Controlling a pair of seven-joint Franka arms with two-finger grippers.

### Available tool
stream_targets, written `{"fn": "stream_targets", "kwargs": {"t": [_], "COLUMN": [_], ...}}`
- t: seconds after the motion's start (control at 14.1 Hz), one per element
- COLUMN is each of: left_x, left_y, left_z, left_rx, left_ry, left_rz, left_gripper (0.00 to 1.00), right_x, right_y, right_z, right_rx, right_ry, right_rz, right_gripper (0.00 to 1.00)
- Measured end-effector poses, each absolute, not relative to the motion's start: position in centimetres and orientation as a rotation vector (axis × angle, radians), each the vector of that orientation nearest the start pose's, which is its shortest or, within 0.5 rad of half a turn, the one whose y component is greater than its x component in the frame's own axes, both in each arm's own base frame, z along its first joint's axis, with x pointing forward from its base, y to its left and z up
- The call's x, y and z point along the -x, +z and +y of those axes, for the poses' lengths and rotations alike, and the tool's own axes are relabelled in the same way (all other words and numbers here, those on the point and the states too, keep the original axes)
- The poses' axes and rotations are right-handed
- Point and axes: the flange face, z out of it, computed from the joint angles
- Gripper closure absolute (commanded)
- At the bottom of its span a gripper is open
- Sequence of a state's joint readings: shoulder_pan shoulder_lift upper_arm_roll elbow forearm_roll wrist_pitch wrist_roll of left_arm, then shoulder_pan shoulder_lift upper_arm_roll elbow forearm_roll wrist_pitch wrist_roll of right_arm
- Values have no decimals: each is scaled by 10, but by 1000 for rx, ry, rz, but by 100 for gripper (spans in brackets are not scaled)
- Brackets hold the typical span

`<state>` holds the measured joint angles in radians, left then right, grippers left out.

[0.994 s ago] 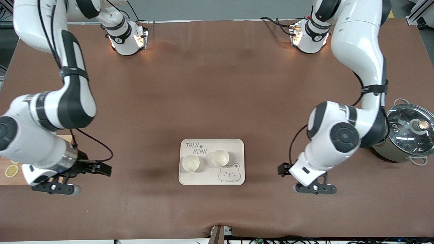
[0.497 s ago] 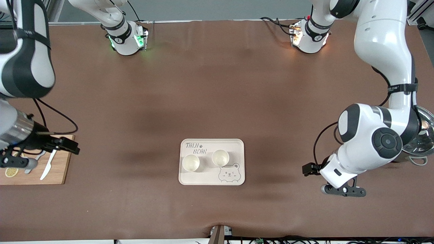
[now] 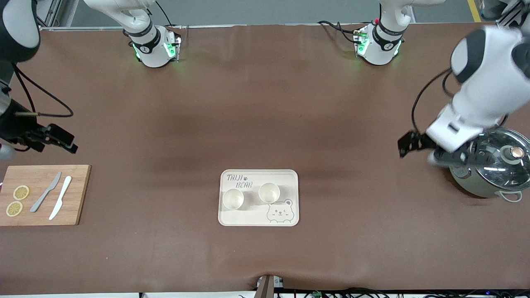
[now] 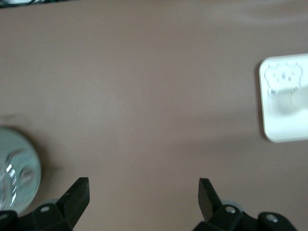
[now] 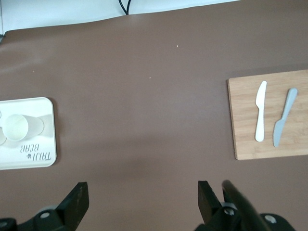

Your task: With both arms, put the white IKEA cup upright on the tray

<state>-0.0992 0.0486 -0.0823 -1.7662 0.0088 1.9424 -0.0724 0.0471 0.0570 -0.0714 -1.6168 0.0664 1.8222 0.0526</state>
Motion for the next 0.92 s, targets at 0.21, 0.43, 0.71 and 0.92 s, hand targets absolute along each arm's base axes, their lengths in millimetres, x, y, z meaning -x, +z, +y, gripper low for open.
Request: {"fn": "stream_targets", "kwargs": {"t": [0.21,0.43,0.71,0.92], "left_x": [-545,-540,-548,-558], "left_y": [567,599,650,654], "left_z": [-100,-91,-67,-70], "left_rx": [3132,3129,3173,3169], "left_ry": [-172,-136,-193,-171], "left_rz": [182,240,231,287], "left_gripper": [0,0,0,0], "right_x": [-567,-552,-543,-543], "right_y": [610,620,629,630], "right_z": [-10,-10,-10,-9], "right_rx": [3074,3083,3088,3089], "right_ry": [-195,-166,-150,-155], "right_rz": [129,122,117,115], "right_gripper": [0,0,0,0]}}
